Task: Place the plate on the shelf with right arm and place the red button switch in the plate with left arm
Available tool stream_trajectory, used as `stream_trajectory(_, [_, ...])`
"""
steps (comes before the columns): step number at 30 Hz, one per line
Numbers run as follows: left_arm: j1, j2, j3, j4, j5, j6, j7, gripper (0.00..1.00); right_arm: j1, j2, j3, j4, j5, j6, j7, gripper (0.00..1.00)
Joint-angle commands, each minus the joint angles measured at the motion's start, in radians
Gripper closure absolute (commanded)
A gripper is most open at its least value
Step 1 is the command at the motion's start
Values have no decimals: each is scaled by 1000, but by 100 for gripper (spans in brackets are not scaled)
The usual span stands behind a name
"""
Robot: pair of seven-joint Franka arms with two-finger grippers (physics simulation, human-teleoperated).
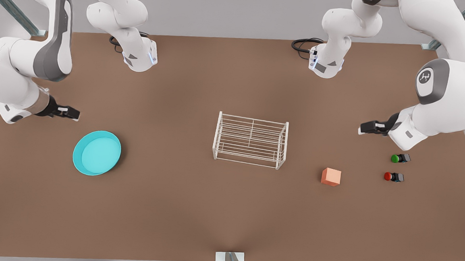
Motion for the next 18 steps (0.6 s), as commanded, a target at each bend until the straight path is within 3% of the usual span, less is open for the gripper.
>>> stream_trajectory(1, [-2, -1, -10, 2, 26, 52, -4, 0, 17, -1, 22, 1, 0, 47, 5, 0])
stream_trajectory(8, [2, -4, -18, -30, 48, -42, -22, 0, 24, 214, 32, 105, 2, 39, -49, 0])
stream_trajectory(18, [2, -13, -18, -53, 48, -48, -38, 0, -170, 366, 32, 36, 127, 332, -460, 0])
